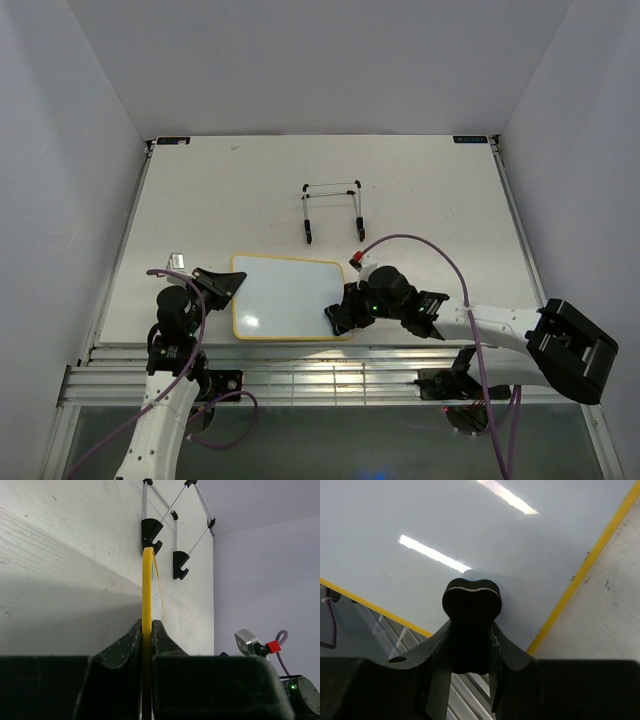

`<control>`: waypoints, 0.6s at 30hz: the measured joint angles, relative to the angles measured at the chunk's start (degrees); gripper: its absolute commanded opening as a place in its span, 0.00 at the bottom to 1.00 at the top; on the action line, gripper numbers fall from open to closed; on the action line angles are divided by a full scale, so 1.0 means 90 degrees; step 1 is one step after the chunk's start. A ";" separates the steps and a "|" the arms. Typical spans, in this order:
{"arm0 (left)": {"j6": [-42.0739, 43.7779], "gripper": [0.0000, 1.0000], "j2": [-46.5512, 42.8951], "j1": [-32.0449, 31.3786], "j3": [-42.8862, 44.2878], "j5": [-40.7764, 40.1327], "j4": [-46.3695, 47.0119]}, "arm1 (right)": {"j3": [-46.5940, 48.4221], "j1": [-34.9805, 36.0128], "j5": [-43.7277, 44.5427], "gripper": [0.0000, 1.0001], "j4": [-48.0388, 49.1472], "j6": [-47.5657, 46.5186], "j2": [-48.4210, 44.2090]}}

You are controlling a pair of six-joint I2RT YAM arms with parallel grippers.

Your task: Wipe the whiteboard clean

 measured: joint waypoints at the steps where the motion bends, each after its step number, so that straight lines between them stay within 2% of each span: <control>1: -0.0007 0.00 0.0000 0.0000 0.0000 0.0000 0.0000 | 0.0000 0.0036 0.0015 0.08 0.0053 0.0046 0.0058; 7: -0.0015 0.00 0.0000 0.0000 0.0000 -0.0012 0.0000 | 0.0000 0.0126 0.0240 0.08 0.0255 0.0202 0.0403; 18: -0.0012 0.00 0.0092 0.0002 0.0000 -0.0085 0.0073 | -0.0172 0.0134 0.0678 0.08 0.0549 0.0219 0.0415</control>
